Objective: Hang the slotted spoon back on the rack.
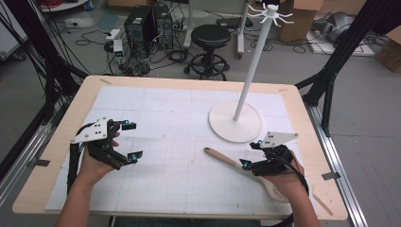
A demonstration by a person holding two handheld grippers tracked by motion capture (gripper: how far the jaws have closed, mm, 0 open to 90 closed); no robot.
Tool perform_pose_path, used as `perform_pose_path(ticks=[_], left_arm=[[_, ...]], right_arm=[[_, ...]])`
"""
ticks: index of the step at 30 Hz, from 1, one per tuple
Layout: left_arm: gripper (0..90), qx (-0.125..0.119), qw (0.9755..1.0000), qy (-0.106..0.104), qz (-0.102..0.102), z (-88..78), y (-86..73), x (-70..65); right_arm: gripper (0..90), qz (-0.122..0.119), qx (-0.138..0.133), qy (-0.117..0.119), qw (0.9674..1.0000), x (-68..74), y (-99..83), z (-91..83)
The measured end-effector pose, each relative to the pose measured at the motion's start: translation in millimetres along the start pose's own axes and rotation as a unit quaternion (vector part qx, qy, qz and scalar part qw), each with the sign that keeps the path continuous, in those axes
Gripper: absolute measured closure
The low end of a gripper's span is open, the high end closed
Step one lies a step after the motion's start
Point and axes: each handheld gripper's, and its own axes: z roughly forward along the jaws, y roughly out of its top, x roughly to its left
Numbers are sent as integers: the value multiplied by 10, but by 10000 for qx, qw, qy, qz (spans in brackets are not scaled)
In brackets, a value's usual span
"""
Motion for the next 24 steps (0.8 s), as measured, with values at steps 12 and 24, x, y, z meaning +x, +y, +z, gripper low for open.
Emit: perform_pose_path(ticks=[12, 24], left_arm=[[17, 85, 9999, -55, -3, 32, -19, 7], [17, 137, 9999, -49, -22, 36, -37, 4]], right_arm=[[306, 147, 1089, 12, 9939, 47, -116, 421], [537, 209, 1758, 124, 9841, 105, -133, 615]])
